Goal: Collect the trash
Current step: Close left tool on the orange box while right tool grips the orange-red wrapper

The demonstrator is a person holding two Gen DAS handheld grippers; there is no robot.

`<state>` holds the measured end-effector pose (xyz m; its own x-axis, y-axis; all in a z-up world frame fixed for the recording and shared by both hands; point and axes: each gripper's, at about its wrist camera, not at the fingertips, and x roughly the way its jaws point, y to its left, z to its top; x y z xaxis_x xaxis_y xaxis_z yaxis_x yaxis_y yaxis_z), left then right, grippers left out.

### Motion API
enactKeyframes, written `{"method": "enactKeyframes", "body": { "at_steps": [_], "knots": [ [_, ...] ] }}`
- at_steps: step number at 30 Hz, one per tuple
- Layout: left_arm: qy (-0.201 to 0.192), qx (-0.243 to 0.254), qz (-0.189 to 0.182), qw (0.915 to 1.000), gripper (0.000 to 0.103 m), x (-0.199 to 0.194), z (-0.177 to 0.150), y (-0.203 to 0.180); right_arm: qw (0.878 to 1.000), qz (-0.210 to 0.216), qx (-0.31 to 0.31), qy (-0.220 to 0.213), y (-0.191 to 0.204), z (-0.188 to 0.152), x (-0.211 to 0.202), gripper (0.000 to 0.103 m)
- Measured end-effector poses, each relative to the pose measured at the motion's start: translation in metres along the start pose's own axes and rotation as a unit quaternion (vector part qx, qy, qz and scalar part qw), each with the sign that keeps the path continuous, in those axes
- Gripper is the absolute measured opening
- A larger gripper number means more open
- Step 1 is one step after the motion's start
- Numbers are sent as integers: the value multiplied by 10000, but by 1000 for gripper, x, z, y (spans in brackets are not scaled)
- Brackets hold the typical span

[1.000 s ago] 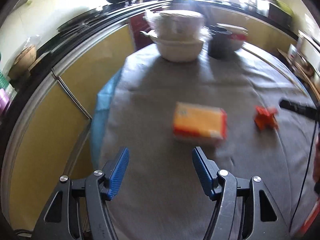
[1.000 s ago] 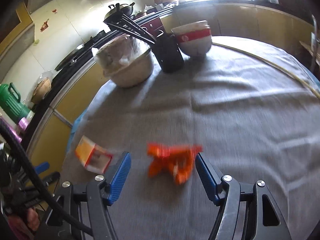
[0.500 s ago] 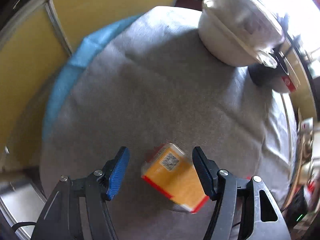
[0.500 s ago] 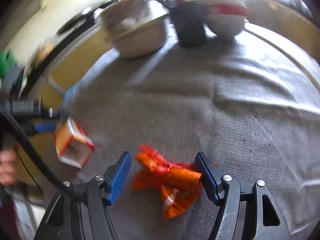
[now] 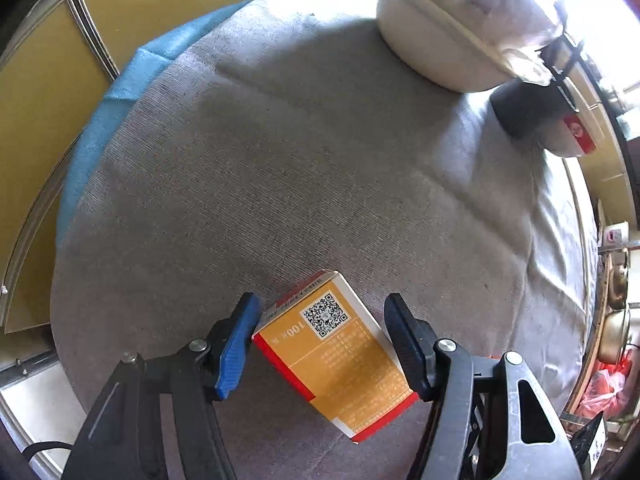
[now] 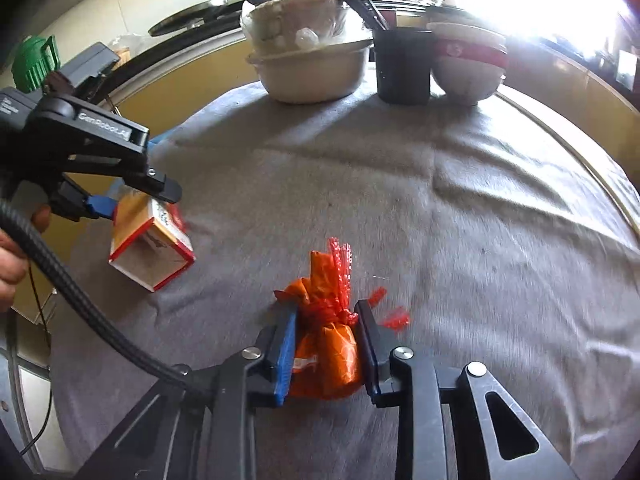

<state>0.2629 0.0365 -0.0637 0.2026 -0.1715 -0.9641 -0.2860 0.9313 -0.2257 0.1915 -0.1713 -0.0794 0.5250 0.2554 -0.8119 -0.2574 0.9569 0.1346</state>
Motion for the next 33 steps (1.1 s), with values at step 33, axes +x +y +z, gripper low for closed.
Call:
{"method": "enactKeyframes", "body": {
  "at_steps": [33],
  "knots": [
    [-237, 3752, 435, 9256, 63, -49, -234, -62, 9765, 302, 1921, -928, -3, -185, -179, 28]
  ]
}}
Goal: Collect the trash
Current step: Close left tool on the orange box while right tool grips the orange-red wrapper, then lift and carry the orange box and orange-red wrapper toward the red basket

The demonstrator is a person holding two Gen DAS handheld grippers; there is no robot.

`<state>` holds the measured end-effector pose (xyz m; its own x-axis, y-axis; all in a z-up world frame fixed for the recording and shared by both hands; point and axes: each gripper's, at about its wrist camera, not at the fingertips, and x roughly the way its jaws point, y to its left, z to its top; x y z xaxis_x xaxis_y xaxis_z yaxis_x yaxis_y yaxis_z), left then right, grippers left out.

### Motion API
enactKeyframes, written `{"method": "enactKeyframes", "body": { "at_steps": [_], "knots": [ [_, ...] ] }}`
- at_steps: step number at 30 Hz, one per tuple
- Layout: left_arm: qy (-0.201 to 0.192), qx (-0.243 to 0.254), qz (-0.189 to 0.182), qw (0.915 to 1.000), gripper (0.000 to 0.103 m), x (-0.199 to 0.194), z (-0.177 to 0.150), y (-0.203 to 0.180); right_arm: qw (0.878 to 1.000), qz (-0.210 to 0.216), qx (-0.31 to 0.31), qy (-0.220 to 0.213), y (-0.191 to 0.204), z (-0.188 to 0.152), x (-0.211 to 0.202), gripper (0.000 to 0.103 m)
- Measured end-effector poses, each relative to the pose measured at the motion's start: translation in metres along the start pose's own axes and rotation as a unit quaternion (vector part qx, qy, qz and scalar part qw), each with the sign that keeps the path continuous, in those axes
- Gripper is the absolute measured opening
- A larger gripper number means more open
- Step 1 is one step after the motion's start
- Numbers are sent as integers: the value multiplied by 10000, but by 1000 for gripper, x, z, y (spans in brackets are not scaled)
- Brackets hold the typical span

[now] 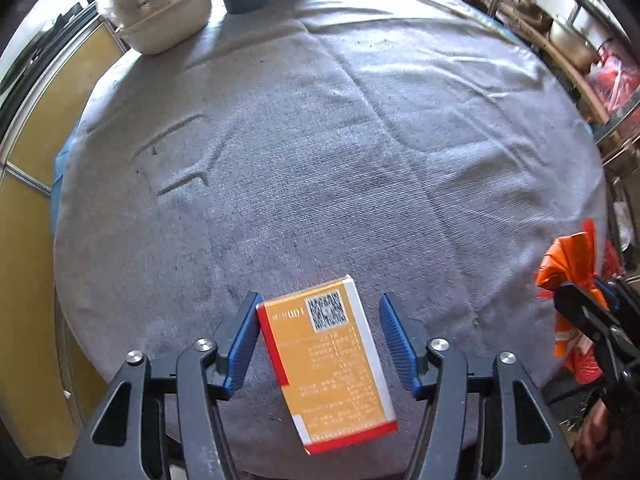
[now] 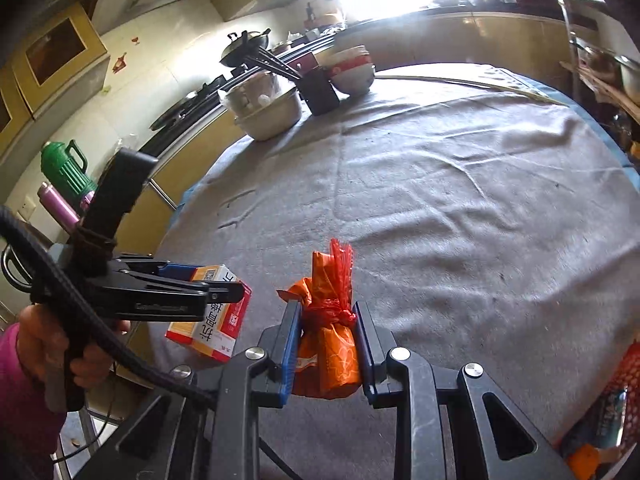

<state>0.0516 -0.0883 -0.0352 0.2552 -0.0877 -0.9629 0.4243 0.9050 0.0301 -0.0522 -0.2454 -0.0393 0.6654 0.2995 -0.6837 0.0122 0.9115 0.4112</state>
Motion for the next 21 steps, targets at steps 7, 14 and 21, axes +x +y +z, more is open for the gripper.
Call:
{"method": "enactKeyframes", "body": {
  "at_steps": [7, 14, 21],
  "knots": [
    [-185, -253, -5, 9995, 68, -17, -28, 3, 9998, 128, 124, -69, -5, -6, -2, 28],
    [-288, -571, -12, 9979, 50, 11, -29, 6, 9999, 78, 82, -104, -2, -12, -4, 28],
    [-759, -679, 215, 9946, 49, -16, -44, 8, 9997, 46, 127, -187, -2, -18, -13, 28]
  ]
}}
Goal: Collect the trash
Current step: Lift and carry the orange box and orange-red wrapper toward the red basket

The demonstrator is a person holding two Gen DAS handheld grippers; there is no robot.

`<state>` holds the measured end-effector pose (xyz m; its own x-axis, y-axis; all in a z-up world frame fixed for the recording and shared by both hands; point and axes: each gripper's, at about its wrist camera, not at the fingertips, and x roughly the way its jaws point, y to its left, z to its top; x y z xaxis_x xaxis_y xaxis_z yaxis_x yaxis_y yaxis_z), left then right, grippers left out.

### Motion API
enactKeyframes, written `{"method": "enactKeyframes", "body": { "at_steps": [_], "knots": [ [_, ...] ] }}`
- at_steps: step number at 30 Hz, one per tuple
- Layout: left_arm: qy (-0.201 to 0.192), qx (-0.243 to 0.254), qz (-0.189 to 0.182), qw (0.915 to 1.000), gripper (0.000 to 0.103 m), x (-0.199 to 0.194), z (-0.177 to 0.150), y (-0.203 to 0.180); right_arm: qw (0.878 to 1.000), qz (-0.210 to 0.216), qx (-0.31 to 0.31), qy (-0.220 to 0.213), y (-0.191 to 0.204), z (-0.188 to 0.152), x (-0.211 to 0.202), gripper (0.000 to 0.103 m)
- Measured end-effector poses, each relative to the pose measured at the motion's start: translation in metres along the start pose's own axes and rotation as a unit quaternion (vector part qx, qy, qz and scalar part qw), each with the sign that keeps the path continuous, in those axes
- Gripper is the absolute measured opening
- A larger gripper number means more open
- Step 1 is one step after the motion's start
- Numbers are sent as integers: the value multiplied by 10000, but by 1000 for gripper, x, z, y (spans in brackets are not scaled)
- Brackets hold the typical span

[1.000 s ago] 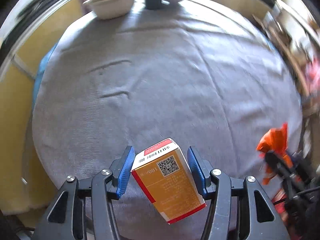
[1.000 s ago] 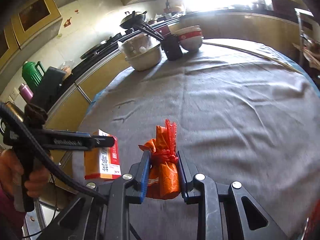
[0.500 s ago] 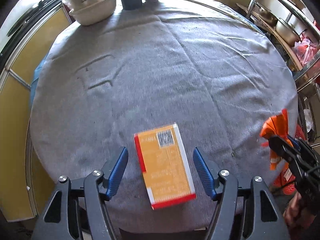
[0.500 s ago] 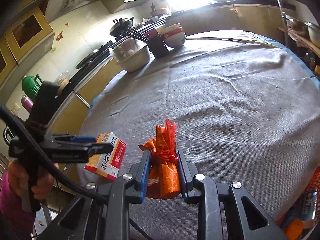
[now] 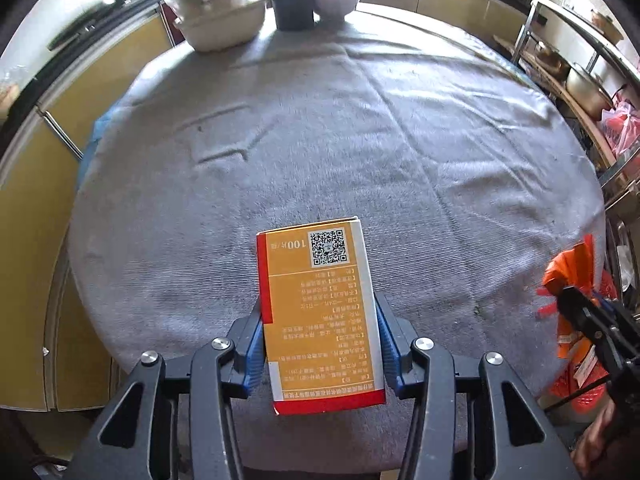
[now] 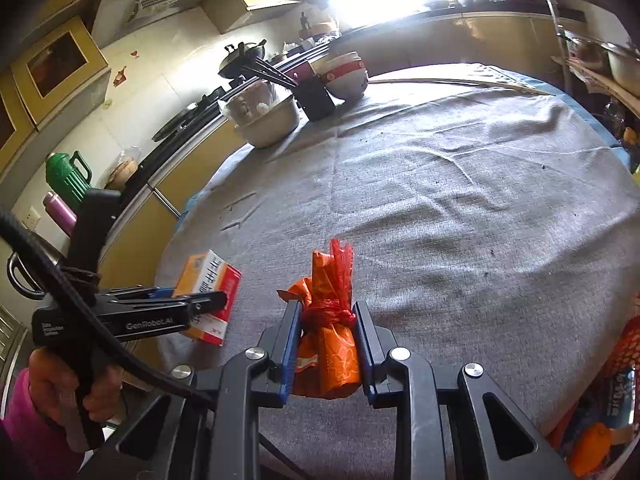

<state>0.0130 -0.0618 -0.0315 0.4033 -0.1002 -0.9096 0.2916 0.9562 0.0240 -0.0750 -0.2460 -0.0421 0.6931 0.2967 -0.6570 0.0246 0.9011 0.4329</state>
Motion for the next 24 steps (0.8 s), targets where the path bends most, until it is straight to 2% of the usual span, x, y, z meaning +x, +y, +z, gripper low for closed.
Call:
{"method": "enactKeyframes", "body": {
  "at_steps": [6, 11, 24],
  "knots": [
    [-491, 178, 193, 9984, 50, -32, -12, -15, 9999, -21, -128, -57, 12, -7, -7, 28],
    [-845, 304, 328, 9954, 50, -55, -21, -27, 9991, -115, -239, -323, 21, -12, -28, 28],
    [-1291, 454, 412, 9897, 50, -91, -44, -43, 9967, -158, -326, -731, 32, -26, -78, 28]
  ]
}}
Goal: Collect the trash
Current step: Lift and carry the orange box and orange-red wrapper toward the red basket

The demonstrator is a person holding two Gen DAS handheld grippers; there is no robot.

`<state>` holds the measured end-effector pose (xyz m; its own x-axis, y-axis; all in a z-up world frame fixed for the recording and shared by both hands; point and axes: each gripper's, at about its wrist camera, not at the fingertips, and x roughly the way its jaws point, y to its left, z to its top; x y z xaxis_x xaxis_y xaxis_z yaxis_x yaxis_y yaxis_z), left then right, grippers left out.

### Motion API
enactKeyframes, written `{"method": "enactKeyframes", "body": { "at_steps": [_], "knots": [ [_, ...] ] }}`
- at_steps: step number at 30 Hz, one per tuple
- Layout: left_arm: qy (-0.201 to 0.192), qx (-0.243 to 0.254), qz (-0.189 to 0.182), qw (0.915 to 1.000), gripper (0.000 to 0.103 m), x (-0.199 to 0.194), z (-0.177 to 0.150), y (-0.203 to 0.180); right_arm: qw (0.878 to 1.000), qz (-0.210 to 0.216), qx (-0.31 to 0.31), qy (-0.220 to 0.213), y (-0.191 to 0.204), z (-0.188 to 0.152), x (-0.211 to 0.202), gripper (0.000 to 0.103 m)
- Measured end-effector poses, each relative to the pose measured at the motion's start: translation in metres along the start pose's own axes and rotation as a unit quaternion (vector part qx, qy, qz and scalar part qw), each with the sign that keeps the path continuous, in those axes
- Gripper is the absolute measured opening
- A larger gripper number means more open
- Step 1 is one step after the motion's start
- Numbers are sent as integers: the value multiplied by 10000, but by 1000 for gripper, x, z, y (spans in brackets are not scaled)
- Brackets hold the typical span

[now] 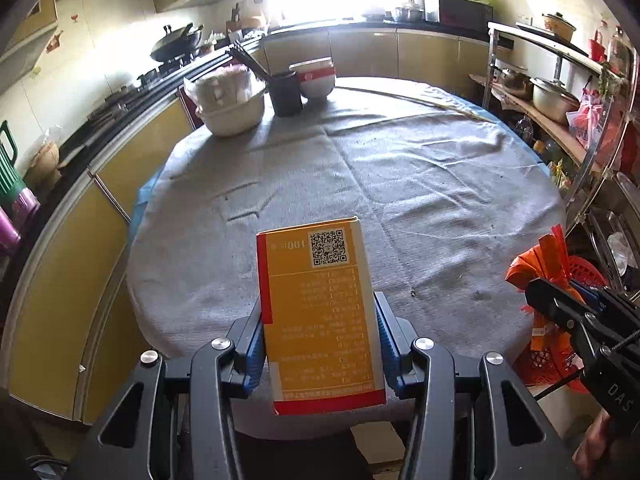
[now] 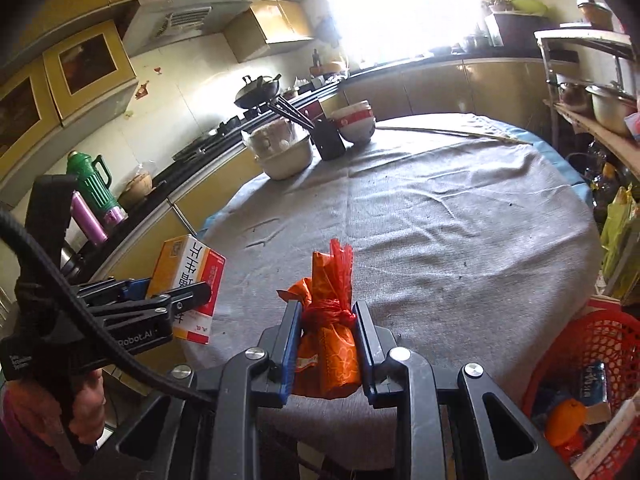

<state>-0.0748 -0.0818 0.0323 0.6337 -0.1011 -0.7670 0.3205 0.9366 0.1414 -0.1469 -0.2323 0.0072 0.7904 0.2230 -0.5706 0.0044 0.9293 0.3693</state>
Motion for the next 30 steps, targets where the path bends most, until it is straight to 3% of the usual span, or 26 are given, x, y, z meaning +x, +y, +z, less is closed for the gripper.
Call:
{"method": "enactKeyframes", "body": {
  "at_steps": [9, 30],
  "knots": [
    [-381, 90, 41, 9992, 50, -30, 0, -6, 9997, -15, -60, -234, 5, -1, -27, 28],
    [-661, 227, 33, 9976, 50, -55, -3, -15, 9988, -19, -92, -476, 7, -2, -56, 28]
  ]
}}
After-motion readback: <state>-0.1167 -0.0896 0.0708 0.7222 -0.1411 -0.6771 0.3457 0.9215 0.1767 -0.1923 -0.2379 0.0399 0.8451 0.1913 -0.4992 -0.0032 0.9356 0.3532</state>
